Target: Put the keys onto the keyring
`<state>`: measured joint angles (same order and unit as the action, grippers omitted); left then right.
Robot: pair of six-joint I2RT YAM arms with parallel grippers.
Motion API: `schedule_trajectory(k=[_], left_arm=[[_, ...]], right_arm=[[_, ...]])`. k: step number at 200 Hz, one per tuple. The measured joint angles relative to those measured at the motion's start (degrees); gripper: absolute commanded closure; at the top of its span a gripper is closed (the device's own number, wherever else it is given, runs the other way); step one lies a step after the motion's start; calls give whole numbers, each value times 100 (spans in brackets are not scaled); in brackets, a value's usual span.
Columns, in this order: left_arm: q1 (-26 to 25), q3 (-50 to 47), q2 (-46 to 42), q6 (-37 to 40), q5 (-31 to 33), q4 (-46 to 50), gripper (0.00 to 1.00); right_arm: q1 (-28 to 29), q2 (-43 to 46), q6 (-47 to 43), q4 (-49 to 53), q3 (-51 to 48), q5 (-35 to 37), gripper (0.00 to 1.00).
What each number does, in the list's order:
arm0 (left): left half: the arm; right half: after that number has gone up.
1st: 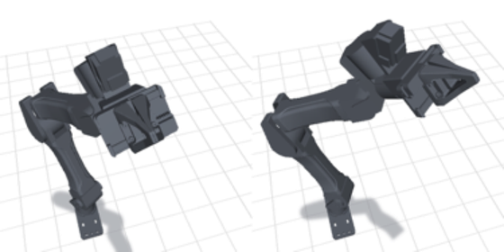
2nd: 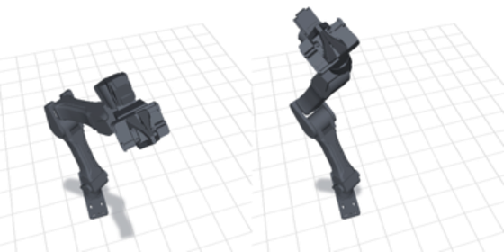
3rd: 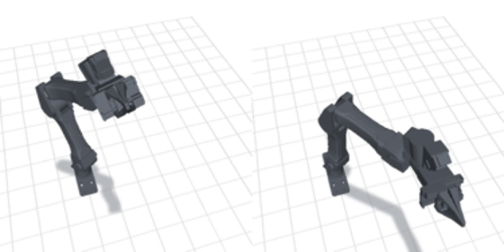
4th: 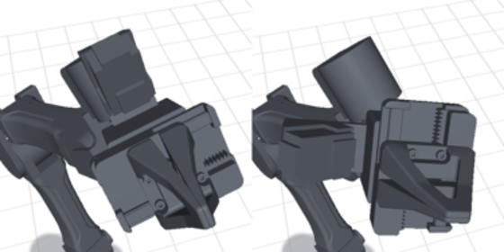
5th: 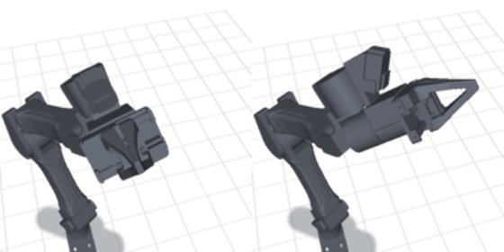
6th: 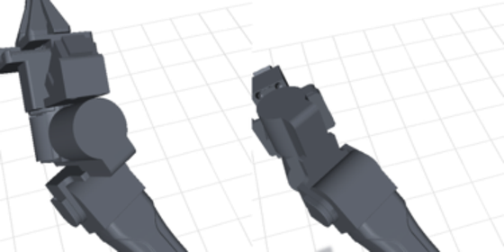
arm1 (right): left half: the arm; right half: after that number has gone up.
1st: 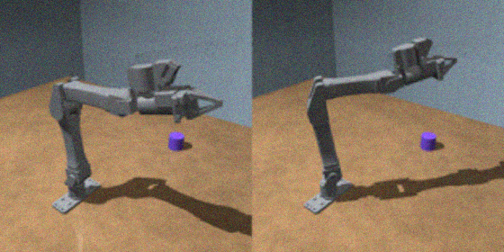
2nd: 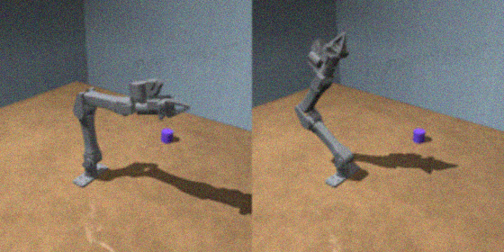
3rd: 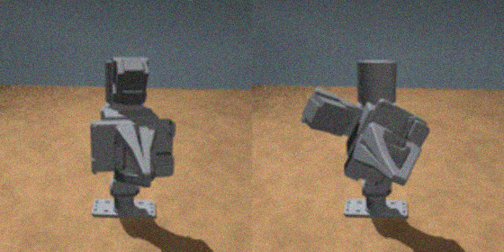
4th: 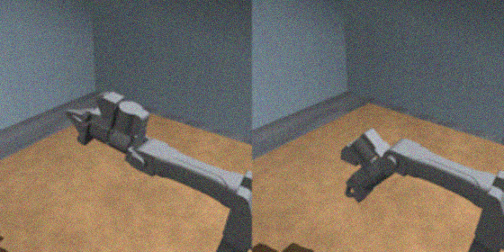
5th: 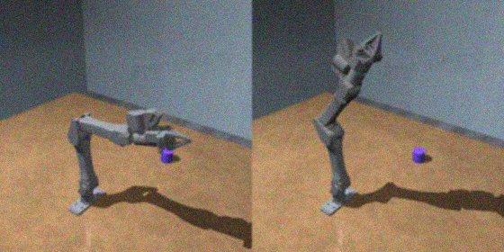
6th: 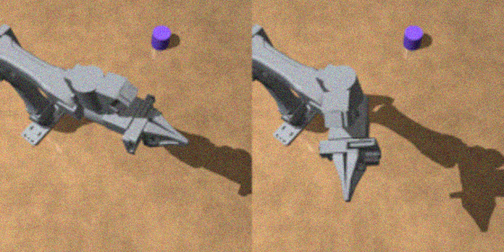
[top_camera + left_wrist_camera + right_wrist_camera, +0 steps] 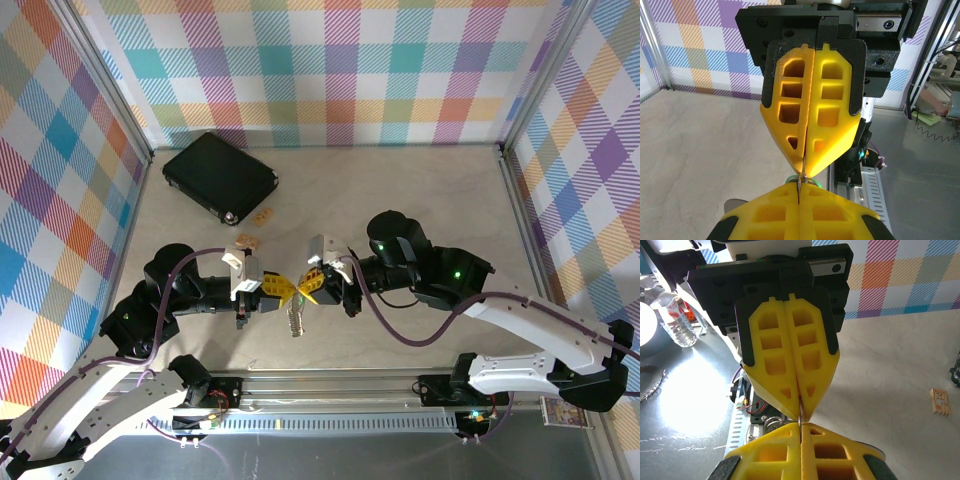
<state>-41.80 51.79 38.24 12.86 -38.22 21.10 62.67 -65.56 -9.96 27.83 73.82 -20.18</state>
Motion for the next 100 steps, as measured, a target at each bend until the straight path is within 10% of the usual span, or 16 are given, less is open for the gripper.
schedule_trajectory(k=[100], left_arm=[[0, 2, 122, 0, -186, 146, 100]], right_arm=[[192, 26, -308, 219, -2, 304, 100]])
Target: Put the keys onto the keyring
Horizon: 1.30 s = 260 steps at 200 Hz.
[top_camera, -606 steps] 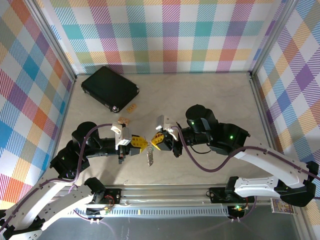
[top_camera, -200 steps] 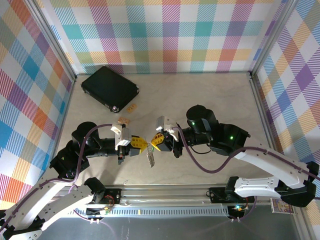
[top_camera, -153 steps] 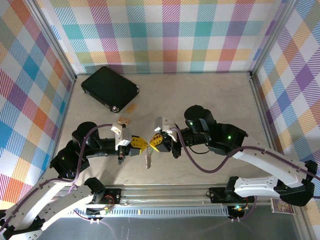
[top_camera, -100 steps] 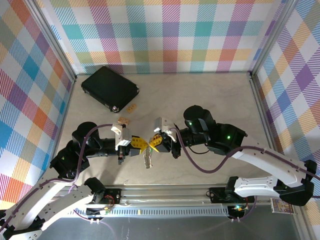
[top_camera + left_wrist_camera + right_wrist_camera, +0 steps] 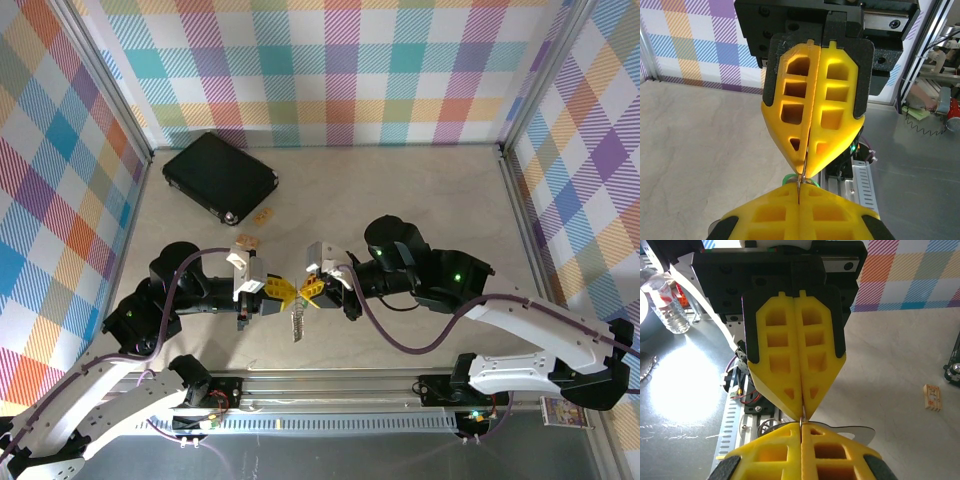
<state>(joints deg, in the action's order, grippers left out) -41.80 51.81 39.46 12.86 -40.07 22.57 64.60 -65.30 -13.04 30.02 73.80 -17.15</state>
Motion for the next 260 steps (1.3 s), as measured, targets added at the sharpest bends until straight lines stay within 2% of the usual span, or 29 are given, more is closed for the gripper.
schedule_trajectory(k=[171, 260], left_arm=[[0, 11, 72, -131, -39, 107, 100], [0, 9, 61, -192, 118, -79, 100]], right_arm=[[557, 140, -726, 92, -120, 1224, 100], [658, 306, -758, -229, -476, 1631, 100]])
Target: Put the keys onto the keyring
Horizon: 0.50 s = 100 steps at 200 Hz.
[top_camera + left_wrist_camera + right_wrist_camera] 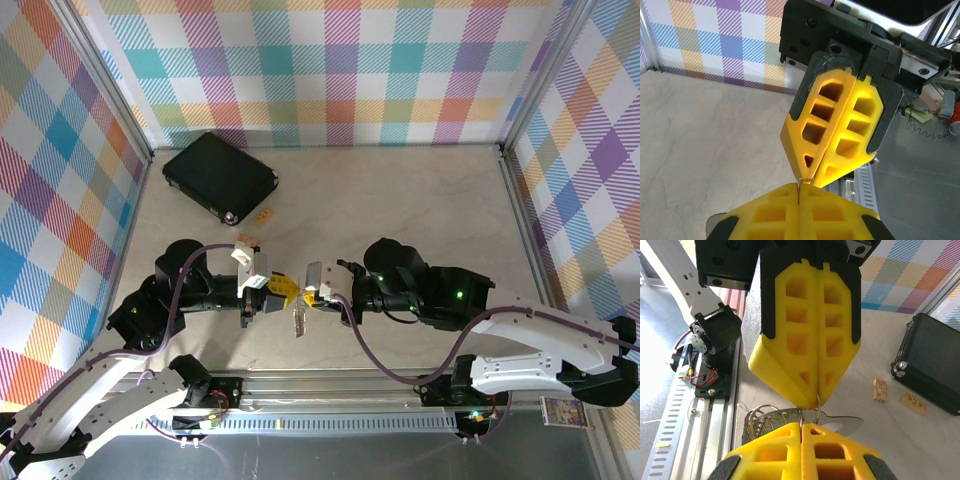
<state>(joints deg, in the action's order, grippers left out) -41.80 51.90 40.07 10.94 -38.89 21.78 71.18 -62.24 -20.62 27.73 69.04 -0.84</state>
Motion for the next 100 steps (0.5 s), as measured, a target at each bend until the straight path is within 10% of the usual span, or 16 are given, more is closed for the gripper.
schedule_trajectory(k=[100], left_arm=[[0, -79, -160, -160, 57, -807, 100]], right_arm=[[76, 157, 170, -116, -155, 125, 75]])
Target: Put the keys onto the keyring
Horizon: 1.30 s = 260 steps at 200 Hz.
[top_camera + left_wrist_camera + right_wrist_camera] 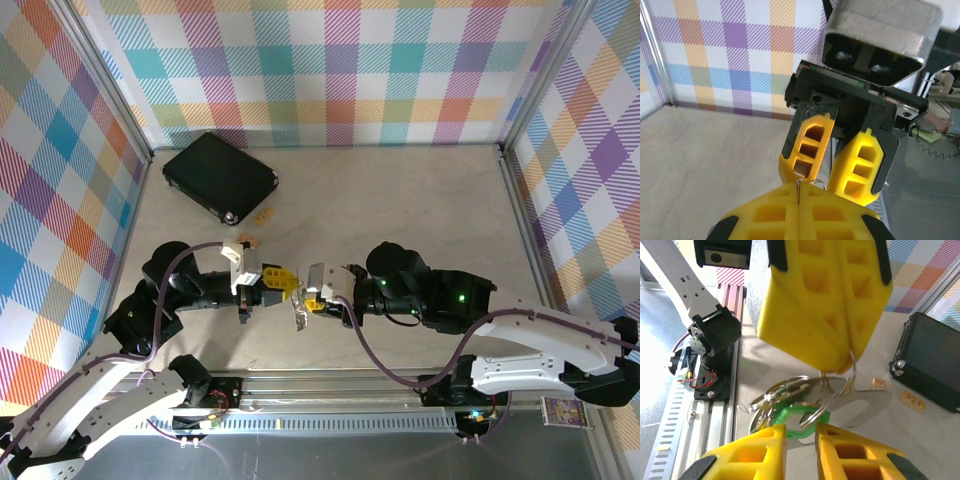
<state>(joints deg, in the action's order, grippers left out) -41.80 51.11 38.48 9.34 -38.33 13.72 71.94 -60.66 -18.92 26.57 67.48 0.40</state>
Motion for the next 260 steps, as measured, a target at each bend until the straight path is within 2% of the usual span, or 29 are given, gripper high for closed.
schedule_trajectory(k=[31, 64, 116, 172, 260], left_arm=[[0, -131, -24, -155, 0, -470, 100], [0, -372, -31, -560, -22, -1290, 100], [0, -496, -31, -1049, -225, -2124, 100], [0, -496, -22, -1239, -367, -2326, 100], [0, -496, 28, -1274, -422, -2304, 100]], right_arm=[[2, 339, 229, -72, 0, 11, 72], [-48, 688, 474, -262, 2, -24, 74], [-457, 638, 846, -466, 201, -592, 77], [-708, 393, 955, -481, 413, -992, 78], [-713, 101, 1003, -533, 431, -1261, 78]])
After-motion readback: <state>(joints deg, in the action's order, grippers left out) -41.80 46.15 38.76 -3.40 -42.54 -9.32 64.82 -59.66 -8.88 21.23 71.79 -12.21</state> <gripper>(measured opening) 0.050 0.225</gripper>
